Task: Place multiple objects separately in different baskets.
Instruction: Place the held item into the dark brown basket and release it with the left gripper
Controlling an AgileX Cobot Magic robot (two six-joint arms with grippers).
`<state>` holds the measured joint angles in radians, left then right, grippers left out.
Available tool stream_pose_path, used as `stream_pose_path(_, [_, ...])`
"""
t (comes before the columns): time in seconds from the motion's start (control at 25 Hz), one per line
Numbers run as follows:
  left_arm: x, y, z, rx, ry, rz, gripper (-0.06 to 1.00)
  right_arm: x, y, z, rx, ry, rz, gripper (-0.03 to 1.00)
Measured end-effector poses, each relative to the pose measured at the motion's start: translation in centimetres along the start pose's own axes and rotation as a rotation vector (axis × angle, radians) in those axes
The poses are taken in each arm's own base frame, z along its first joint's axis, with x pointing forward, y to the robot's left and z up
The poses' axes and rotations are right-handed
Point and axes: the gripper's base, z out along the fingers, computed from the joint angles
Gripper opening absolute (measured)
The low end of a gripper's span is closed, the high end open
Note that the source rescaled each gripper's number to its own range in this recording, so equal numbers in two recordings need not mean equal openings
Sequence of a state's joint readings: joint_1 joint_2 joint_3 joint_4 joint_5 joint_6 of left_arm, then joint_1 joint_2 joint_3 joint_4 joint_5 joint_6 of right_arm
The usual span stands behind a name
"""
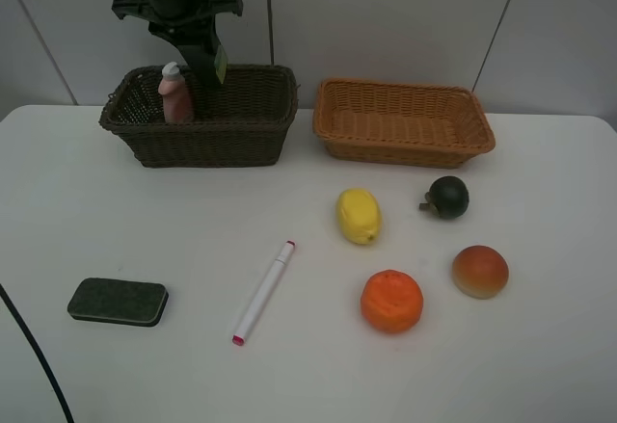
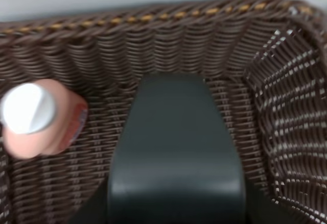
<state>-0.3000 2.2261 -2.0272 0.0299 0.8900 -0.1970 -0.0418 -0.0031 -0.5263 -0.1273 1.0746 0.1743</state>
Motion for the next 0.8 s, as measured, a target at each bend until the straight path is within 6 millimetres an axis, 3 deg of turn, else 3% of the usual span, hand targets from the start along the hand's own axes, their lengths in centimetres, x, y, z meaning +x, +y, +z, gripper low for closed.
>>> stream_pose_path(0.12, [0.7, -0.3, 2.1, 0.001, 0.028, 0.029, 0.40, 0.0, 0.0, 0.0, 0.000, 0.000, 0.000, 0.94])
stream_pose_path(0.16, [0.9, -0.4, 2.4, 0.002, 0.033, 0.035, 0.48, 0.0, 0.0, 0.0, 0.000, 0.000, 0.000, 0.94])
stream_pose_path(0.24, [0.9, -0.5, 2.4, 0.002, 0.038, 0.039, 0.80, 0.0, 0.0, 0.0, 0.000, 0.000, 0.000, 0.94])
stream_pose_path(0.36, [1.2, -0.5, 2.3, -0.005, 0.078, 0.040, 0.97, 0.0, 0.0, 0.0, 0.000, 0.000, 0.000, 0.94])
stream_pose_path(0.64, [2.1, -0.6, 0.9, -0.035, 0.253, 0.044, 1.00, 0.0, 0.0, 0.0, 0.000, 0.000, 0.000, 0.94])
stream_pose_path(0.8, [1.0, -1.7, -0.9, -0.013, 0.223, 0.051, 1.00, 0.0, 0.0, 0.0, 0.000, 0.000, 0.000, 0.94])
